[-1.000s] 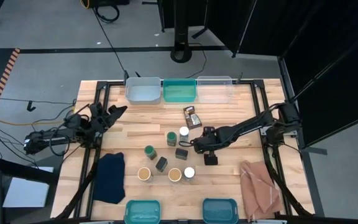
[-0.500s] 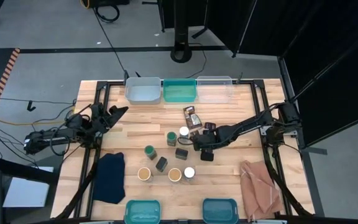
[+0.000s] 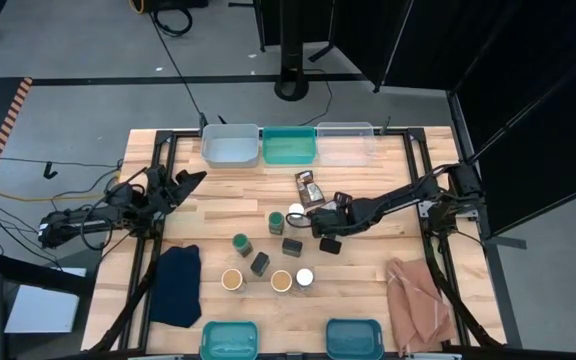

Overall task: Sort spices by type
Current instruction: Put the bottom orange seasoning pack into the blue bin

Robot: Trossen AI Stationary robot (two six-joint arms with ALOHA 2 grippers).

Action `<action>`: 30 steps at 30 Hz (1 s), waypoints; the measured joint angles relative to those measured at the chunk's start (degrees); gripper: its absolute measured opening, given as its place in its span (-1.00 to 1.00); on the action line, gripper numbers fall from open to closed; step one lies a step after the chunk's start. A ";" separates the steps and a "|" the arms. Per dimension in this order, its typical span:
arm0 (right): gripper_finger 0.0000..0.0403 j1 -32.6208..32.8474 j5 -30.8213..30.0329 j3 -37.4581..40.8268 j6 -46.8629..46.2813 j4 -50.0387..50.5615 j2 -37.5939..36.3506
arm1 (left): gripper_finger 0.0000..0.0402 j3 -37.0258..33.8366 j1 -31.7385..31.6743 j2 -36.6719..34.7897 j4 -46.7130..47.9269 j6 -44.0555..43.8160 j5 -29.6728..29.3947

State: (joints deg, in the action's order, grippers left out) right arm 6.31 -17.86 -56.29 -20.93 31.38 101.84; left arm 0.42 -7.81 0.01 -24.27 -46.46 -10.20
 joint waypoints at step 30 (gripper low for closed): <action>-0.50 3.05 9.47 -17.46 9.22 9.32 -0.22 | 0.64 0.01 0.00 0.00 0.26 -0.29 0.24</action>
State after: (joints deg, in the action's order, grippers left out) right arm 9.36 -8.40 -73.75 -11.71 40.70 101.62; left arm 0.43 -7.81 0.01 -24.02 -46.75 -9.96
